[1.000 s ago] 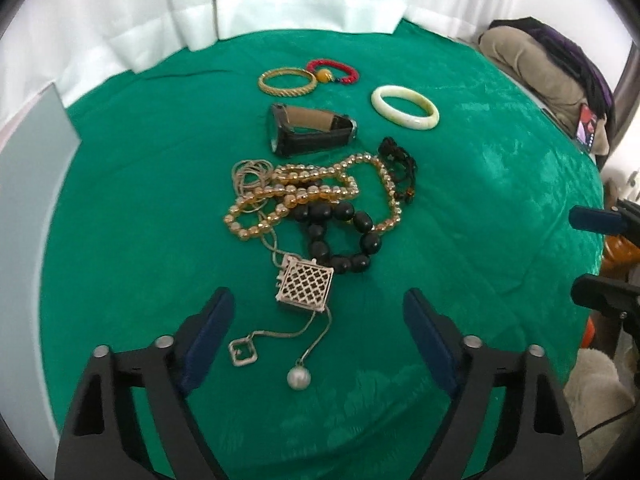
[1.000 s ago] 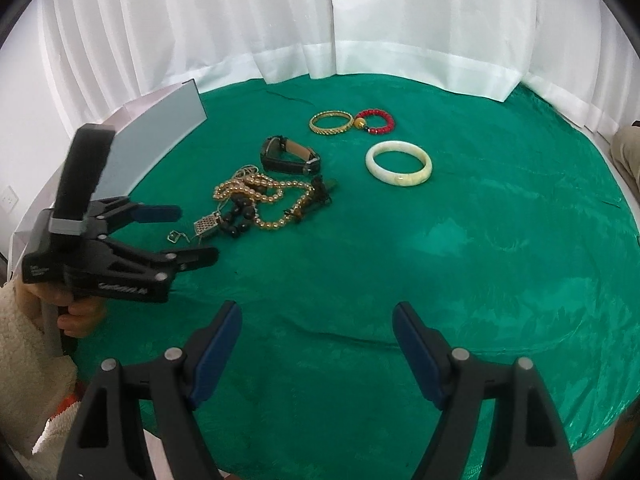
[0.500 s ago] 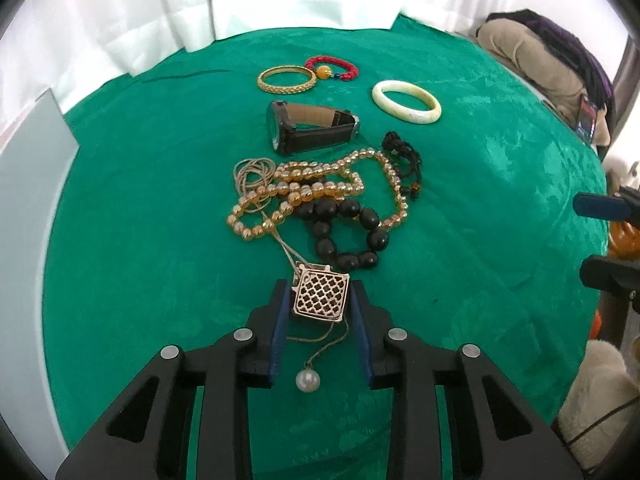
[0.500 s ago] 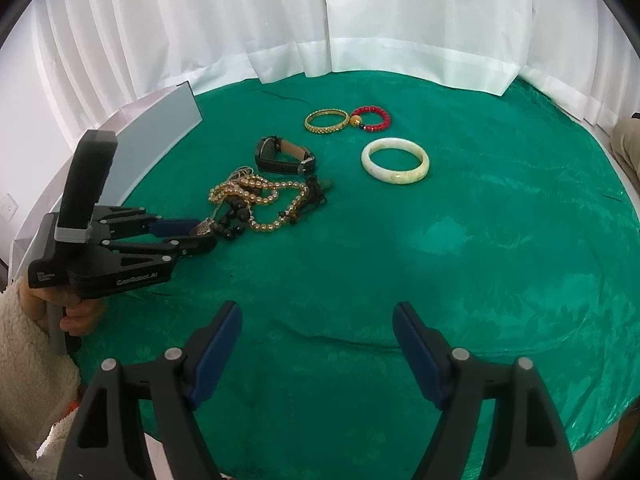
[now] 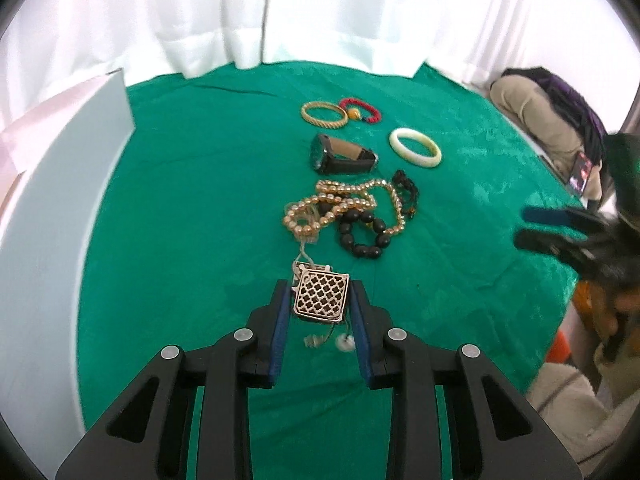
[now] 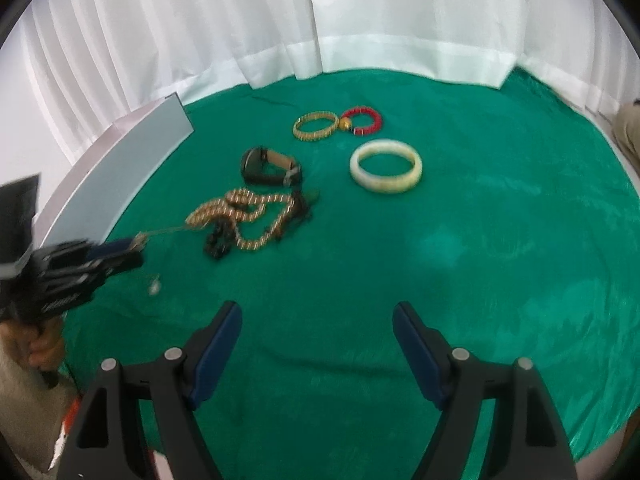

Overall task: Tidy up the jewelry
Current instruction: 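Grasp the silver lattice pendant necklace with the left tool while the right tool grasps the black-corded green pendant, then carry both held pieces into the white box and open both tools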

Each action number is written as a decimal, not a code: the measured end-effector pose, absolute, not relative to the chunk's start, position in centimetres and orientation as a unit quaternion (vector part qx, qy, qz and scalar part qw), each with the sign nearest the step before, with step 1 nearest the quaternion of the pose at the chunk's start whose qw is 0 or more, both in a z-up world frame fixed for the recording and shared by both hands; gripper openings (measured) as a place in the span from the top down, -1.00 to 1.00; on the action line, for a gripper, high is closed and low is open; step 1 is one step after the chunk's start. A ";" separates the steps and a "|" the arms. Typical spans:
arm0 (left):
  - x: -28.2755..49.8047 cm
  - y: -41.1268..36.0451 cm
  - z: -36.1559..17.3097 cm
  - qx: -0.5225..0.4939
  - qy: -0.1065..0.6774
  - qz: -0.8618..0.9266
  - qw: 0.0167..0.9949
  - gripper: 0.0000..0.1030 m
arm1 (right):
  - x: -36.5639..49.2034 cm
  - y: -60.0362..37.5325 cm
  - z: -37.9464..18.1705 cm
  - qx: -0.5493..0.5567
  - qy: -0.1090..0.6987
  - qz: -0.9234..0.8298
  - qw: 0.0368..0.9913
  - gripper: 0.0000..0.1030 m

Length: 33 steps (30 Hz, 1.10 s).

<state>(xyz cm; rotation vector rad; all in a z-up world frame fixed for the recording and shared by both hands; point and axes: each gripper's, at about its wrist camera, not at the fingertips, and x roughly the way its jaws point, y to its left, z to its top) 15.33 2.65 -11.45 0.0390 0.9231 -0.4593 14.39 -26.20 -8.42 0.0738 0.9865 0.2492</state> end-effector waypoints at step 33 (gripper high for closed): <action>10.0 7.1 -7.4 -0.029 0.398 -0.193 0.896 0.44 | 20.7 -24.7 -4.9 0.039 0.444 0.187 0.875 0.77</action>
